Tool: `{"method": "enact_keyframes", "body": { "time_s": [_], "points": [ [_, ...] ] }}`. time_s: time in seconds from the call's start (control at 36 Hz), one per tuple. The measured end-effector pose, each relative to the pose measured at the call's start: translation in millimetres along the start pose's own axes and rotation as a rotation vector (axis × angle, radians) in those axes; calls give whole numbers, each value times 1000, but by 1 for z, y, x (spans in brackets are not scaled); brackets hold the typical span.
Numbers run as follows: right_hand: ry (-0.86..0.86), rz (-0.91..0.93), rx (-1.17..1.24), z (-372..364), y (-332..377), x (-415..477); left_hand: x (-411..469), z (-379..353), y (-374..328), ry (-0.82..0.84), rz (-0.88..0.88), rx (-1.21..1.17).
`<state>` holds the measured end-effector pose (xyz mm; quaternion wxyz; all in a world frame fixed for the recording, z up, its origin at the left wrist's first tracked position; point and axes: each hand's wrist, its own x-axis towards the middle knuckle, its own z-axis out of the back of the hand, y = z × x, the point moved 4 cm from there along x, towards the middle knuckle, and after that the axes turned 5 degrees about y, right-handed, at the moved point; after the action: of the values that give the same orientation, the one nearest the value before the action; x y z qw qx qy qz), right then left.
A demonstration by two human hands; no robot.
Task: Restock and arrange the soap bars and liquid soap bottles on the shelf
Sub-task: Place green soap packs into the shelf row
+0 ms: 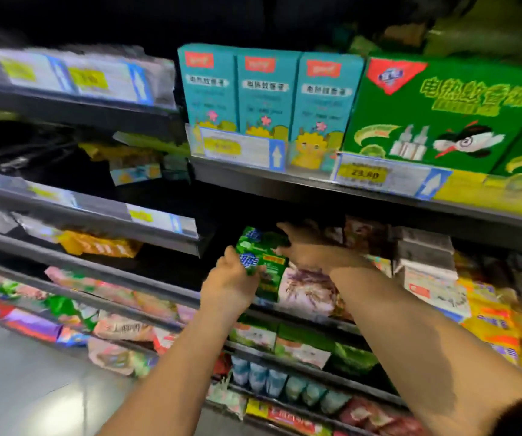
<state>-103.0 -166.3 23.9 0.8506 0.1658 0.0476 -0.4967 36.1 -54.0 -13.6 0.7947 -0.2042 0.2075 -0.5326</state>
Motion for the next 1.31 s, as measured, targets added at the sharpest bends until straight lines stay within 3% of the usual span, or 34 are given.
{"method": "enact_keyframes", "body": {
  "time_s": [0.19, 0.58, 0.83, 1.14, 1.31],
  "points": [
    [77, -9, -29, -2, -13, 14, 6, -1, 5, 98, 118, -72],
    [-38, 93, 163, 13, 3, -3, 7, 18, 0, 144, 213, -261],
    [26, 127, 160, 18, 2, 5, 6, 14, 1, 68, 137, -464],
    [164, 86, 176, 13, 3, 15, 2, 13, 6, 70, 94, -537],
    [84, 90, 223, 22, 7, 6, -3, 14, 5, 47, 42, -495]
  ]
}}
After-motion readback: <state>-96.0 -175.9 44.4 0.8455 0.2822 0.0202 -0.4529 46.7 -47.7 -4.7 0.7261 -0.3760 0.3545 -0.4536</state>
